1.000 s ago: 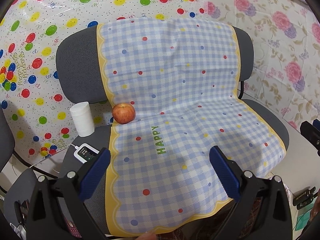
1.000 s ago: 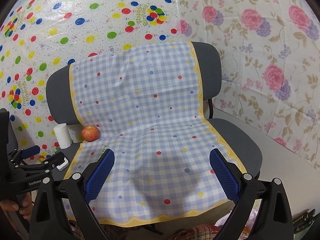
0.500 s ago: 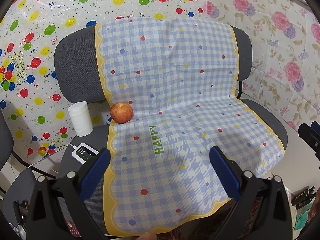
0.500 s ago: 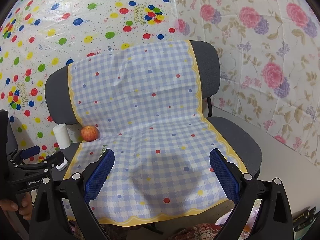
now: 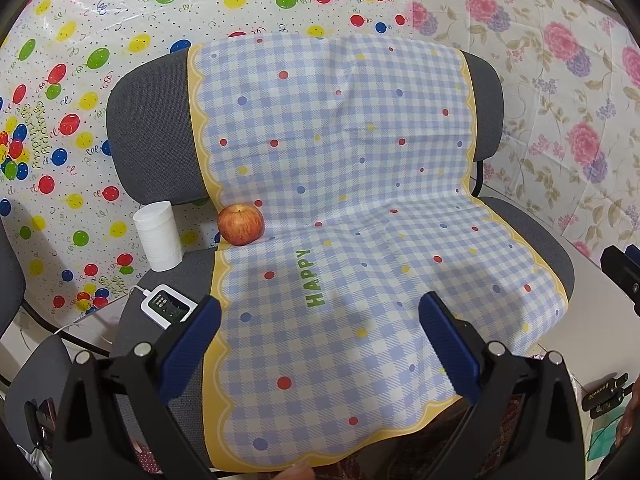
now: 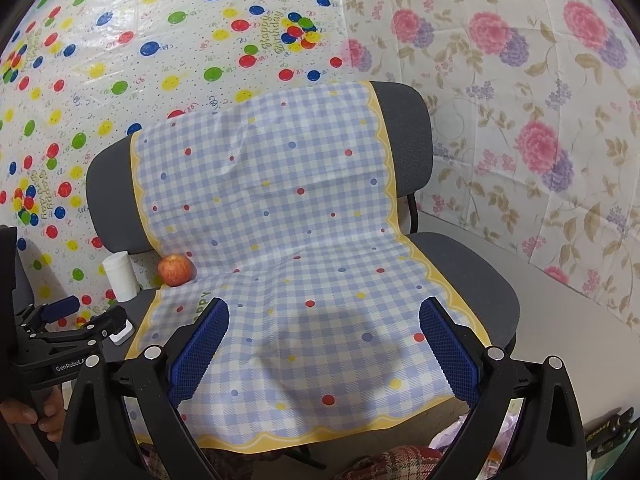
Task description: Collect trash
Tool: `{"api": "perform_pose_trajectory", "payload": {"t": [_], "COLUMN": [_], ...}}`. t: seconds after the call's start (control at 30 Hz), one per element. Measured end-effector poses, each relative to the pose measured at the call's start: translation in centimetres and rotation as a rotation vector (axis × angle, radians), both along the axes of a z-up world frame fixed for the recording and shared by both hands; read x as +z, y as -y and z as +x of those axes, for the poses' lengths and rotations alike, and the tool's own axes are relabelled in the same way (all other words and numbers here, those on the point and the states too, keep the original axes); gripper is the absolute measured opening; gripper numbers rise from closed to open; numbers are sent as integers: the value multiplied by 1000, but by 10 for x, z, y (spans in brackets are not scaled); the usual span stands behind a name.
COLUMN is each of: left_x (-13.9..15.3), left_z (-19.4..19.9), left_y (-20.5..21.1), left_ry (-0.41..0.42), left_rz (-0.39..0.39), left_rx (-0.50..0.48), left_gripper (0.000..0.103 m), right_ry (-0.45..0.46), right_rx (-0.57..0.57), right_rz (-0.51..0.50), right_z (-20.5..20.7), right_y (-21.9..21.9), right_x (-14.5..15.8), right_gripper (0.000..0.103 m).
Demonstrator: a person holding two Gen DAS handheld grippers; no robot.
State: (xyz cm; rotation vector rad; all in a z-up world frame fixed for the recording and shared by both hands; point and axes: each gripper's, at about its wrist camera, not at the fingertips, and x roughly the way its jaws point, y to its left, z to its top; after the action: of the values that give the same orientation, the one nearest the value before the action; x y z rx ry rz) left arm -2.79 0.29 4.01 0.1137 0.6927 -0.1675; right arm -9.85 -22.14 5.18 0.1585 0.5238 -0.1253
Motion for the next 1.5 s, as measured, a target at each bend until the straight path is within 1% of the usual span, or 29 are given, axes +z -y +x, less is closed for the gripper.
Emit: {"api": "perform_pose_trajectory", "payload": {"t": [1.1,1.5], "left_x": [3,2], "left_z": [-4,0], "left_y": [5,4], "left_ry": [-1,1], "left_rz": [-1,10], "left_rx": [8,15], "left_gripper": [96,96], "right_ry": [-4,-4], "right_rx": [-10,-11], "right_rz": [8,7], "right_z": [-2,-3], "right_y": [6,9], "right_x": [-2,-4], "right_gripper": [95,95]}}
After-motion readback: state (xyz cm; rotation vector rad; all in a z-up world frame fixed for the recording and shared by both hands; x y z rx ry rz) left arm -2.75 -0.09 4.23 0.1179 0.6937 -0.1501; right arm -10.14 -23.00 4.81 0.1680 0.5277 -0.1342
